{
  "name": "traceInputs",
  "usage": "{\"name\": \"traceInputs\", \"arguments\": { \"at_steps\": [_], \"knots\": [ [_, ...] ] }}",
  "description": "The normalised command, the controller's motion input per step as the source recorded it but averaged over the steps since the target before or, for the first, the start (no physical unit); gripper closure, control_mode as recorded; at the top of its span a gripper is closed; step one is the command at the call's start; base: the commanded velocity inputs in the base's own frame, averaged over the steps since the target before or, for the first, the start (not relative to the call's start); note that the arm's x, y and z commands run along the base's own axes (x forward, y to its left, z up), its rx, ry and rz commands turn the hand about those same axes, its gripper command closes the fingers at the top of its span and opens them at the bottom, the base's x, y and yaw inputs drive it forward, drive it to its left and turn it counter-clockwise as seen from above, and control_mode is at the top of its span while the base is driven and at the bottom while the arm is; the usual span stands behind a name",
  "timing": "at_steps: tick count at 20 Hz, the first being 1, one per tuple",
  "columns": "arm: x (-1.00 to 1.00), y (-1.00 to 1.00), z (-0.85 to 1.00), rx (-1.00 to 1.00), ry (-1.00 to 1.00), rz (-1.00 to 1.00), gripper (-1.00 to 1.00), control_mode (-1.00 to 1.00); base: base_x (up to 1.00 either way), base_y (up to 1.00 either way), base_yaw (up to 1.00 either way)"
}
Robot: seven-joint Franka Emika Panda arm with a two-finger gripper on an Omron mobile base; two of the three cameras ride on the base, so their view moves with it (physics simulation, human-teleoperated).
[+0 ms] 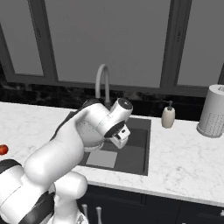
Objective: Put the colander in the sink, put the apple in the colander, and turn on the sink faucet and pour water over the colander.
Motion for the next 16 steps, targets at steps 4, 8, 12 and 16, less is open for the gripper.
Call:
{"name": "traceInputs", "arguments": {
  "at_steps": [4, 8, 12, 16],
  "knots": [
    [0.28, 0.00, -0.14, 0.09, 0.01, 0.00, 1.00, -1.00, 0.00, 0.00, 0.00],
    [0.25, 0.00, -0.24, 0.02, 0.00, 0.00, 1.00, -1.00, 0.00, 0.00, 0.00],
    [0.21, 0.00, -0.38, 0.00, -0.05, 0.00, 1.00, -1.00, 0.00, 0.00, 0.00],
    [0.18, 0.00, -0.36, 0.00, -0.04, 0.00, 1.00, -1.00, 0.00, 0.00, 0.00]
  ]
}}
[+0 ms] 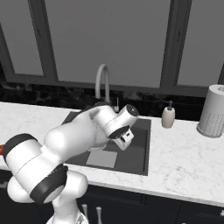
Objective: Put the colander in the sink, put the apple in the colander, and turn on the sink faucet and pour water over the colander.
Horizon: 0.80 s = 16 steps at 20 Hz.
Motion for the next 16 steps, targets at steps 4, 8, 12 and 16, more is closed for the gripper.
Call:
{"name": "traceInputs", "arguments": {
  "at_steps": [4, 8, 12, 16],
  "knots": [
    [0.14, 0.00, -0.31, 0.00, -0.09, 0.00, 1.00, -1.00, 0.00, 0.00, 0.00],
    [0.14, -0.01, -0.19, 0.00, -0.05, 0.00, 1.00, -1.00, 0.00, 0.00, 0.00],
    [0.04, 0.00, -0.23, 0.00, 0.00, 0.00, 1.00, -1.00, 0.00, 0.00, 0.00],
    [0.00, 0.00, -0.23, 0.00, 0.00, 0.00, 1.00, -1.00, 0.00, 0.00, 0.00]
  ]
}}
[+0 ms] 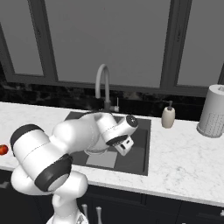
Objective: Put the colander in the sink, put the apple in the colander, and turn on the sink faucet and pour water over the colander.
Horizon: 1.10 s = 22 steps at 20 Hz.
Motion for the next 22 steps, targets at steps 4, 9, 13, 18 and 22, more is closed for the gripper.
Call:
{"name": "traceInputs", "arguments": {
  "at_steps": [4, 9, 13, 18, 22],
  "knots": [
    [0.00, 0.00, -0.21, 0.00, 0.00, 0.00, 1.00, -1.00, 0.00, 0.00, 0.00],
    [0.06, 0.00, -0.19, 0.00, 0.00, 0.00, 1.00, -1.00, 0.00, 0.00, 0.00],
    [0.15, 0.00, -0.25, 0.00, 0.00, 0.00, 1.00, -1.00, 0.00, 0.00, 0.00],
    [0.22, 0.00, -0.29, 0.00, 0.00, 0.00, 1.00, -1.00, 0.00, 0.00, 0.00],
    [0.26, -0.01, -0.28, 0.00, 0.00, 0.01, 1.00, -1.00, 0.00, 0.00, 0.00]
  ]
}}
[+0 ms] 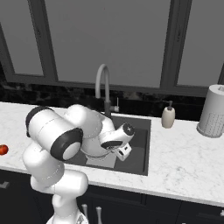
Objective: Put the colander in the sink, put the apple in the colander, and turn on the sink faucet and pour water over the colander.
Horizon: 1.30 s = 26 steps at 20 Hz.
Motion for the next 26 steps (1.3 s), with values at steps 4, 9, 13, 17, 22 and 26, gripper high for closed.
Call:
{"name": "traceInputs", "arguments": {
  "at_steps": [4, 9, 13, 17, 22, 26],
  "knots": [
    [0.24, -0.06, -0.30, 0.00, 0.00, 0.03, 1.00, -1.00, 0.00, 0.00, 0.00],
    [0.13, -0.11, -0.25, 0.00, 0.00, 0.04, 1.00, -1.00, 0.00, 0.00, 0.00],
    [0.02, -0.17, -0.19, 0.00, 0.00, 0.05, 1.00, -1.00, 0.00, 0.00, 0.00],
    [0.14, -0.04, -0.17, 0.00, 0.00, 0.05, 1.00, -1.00, 0.00, 0.00, 0.00],
    [0.23, 0.00, -0.19, 0.00, 0.00, 0.06, 1.00, -1.00, 0.00, 0.00, 0.00],
    [0.13, 0.00, -0.26, 0.00, 0.00, 0.06, 1.00, -1.00, 0.00, 0.00, 0.00]
  ]
}}
